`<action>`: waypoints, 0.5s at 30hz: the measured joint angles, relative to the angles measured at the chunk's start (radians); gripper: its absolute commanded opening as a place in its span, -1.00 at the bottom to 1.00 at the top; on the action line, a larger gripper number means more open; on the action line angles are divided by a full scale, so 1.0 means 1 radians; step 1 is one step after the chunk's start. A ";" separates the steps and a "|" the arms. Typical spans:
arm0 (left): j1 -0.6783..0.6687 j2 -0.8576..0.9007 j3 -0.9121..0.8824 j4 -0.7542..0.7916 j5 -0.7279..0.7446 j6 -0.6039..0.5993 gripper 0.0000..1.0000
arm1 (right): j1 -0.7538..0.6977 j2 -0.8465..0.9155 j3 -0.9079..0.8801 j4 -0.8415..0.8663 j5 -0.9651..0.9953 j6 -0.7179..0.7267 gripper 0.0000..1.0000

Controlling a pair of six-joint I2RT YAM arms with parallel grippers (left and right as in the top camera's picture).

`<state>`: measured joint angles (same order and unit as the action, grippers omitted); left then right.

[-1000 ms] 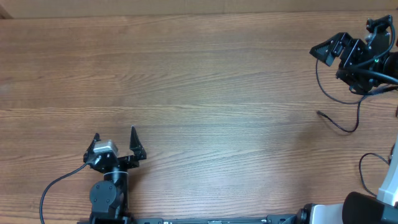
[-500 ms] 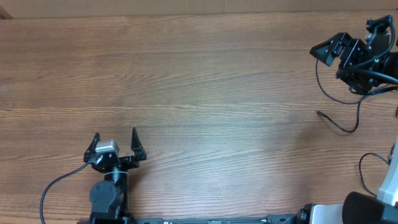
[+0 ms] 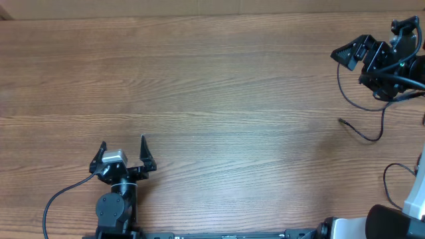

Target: Untangle cables

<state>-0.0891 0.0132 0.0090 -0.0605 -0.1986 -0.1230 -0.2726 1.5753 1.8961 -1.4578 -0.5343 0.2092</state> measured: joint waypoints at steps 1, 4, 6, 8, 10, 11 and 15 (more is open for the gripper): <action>0.000 0.000 0.000 0.000 0.000 0.000 0.99 | 0.000 0.000 0.000 0.002 0.010 0.000 1.00; 0.000 0.000 0.000 0.000 0.000 0.000 0.99 | 0.005 -0.003 -0.014 0.123 0.105 0.001 1.00; 0.000 0.000 0.000 0.000 0.000 0.000 1.00 | 0.019 -0.026 -0.074 0.234 0.171 -0.001 1.00; 0.000 0.000 0.000 0.000 0.001 0.000 0.99 | 0.066 -0.110 -0.244 0.427 0.231 0.000 1.00; 0.000 0.000 0.000 0.001 0.000 0.001 0.99 | 0.114 -0.240 -0.467 0.638 0.262 -0.002 1.00; 0.000 0.000 0.000 0.000 0.001 0.000 1.00 | 0.127 -0.299 -0.567 0.732 0.272 -0.002 1.00; 0.000 0.000 0.000 0.001 0.000 0.001 0.99 | 0.146 -0.523 -0.993 1.146 0.294 -0.002 1.00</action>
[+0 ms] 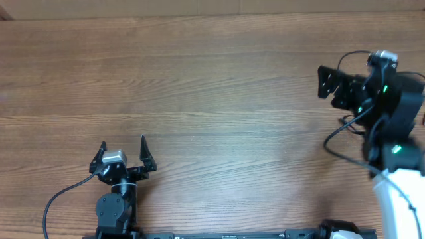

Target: Untangle cables

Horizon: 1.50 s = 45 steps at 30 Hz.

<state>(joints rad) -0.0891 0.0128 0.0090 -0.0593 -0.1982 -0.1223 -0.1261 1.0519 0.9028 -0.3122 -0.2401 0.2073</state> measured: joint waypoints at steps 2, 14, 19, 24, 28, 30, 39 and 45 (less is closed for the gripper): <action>0.000 0.000 0.000 -0.001 0.001 0.000 1.00 | 0.017 -0.124 -0.215 0.188 0.005 0.001 1.00; 0.000 -0.002 0.000 -0.001 0.003 0.000 0.99 | 0.023 -0.682 -0.884 0.647 0.022 0.001 1.00; 0.000 -0.002 0.000 -0.001 0.003 0.000 0.99 | 0.023 -0.898 -0.882 0.320 0.040 -0.016 1.00; 0.000 -0.002 0.000 -0.001 0.003 0.000 0.99 | 0.023 -1.036 -0.884 0.243 0.039 -0.074 0.99; 0.000 -0.002 0.000 -0.001 0.003 0.000 1.00 | 0.023 -1.038 -0.884 0.242 0.039 -0.093 1.00; 0.000 -0.002 0.000 -0.002 0.003 0.000 0.99 | 0.023 -1.038 -0.884 0.243 0.039 -0.097 0.99; 0.000 -0.002 0.000 -0.001 0.003 0.000 0.99 | 0.023 -1.038 -0.884 0.242 0.039 -0.100 1.00; 0.000 -0.002 0.000 -0.002 0.003 0.000 0.99 | 0.023 -1.038 -0.884 0.242 0.039 -0.100 1.00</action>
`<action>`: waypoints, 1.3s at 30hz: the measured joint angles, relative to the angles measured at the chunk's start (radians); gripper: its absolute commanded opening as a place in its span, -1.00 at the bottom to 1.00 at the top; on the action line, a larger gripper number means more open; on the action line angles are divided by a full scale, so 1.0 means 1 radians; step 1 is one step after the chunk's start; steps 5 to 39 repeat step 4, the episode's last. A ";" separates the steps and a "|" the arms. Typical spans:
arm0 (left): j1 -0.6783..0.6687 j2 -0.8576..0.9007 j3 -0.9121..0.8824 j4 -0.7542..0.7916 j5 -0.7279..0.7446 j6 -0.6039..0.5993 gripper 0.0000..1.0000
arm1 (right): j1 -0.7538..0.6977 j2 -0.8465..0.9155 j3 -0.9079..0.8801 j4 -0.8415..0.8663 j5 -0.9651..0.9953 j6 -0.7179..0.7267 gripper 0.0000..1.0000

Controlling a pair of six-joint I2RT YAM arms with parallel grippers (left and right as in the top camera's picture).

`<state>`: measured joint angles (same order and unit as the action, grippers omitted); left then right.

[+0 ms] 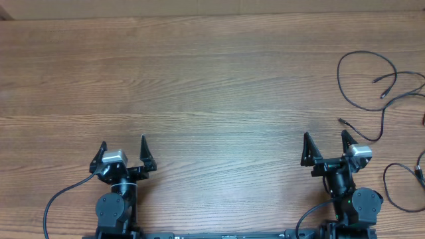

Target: Untangle cables

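Observation:
Thin black cables lie on the wooden table at the right edge of the overhead view. One cable (pixel 364 79) makes a large loop at the upper right, with a plug end (pixel 380 78) inside it and another end (pixel 343 122) below. A second cable (pixel 398 186) curls at the lower right edge. My right gripper (pixel 326 145) stands open near the front edge, left of the cables, holding nothing. My left gripper (pixel 123 149) stands open at the front left, far from the cables.
The wooden table (pixel 212 86) fills the view. Each arm's own black lead (pixel 56 202) runs beside its base at the front edge.
My right arm has moved from over the cables at mid-right down to the front edge, gripper open. The cable loop at the upper right is now uncovered. The left arm has not moved.
My right gripper was at the upper right corner over the cables. Then it stood lower and further left, above the cable ends. Now it sits at the front edge, open and empty, and the cables lie spread at the right. My left gripper stayed open throughout.

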<state>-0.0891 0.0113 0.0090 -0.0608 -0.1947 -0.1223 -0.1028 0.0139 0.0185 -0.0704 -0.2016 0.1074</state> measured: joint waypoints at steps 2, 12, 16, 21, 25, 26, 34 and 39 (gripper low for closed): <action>0.000 0.000 0.000 0.000 0.000 0.000 1.00 | 0.000 0.000 0.000 0.000 0.000 0.001 1.00; 0.000 0.000 0.000 0.000 0.000 0.000 0.99 | 0.000 0.000 0.000 0.001 0.000 0.000 1.00; 0.000 0.000 0.000 0.000 0.000 0.000 0.99 | 0.000 0.000 0.000 0.001 0.000 0.000 1.00; 0.000 0.000 0.000 0.000 0.000 0.000 0.99 | 0.000 0.000 0.000 0.001 0.000 0.000 1.00; 0.000 0.000 0.000 0.000 0.000 0.000 0.99 | 0.000 0.000 0.000 0.001 0.000 0.000 1.00; 0.000 0.000 0.000 0.000 0.000 0.000 0.99 | 0.000 0.000 0.000 0.001 0.000 0.000 1.00; 0.000 0.000 0.000 0.000 0.000 0.000 0.99 | 0.000 0.000 0.000 0.001 0.000 0.000 1.00; 0.000 0.000 0.000 0.000 0.000 0.000 0.99 | 0.000 0.000 0.000 0.001 0.000 0.000 1.00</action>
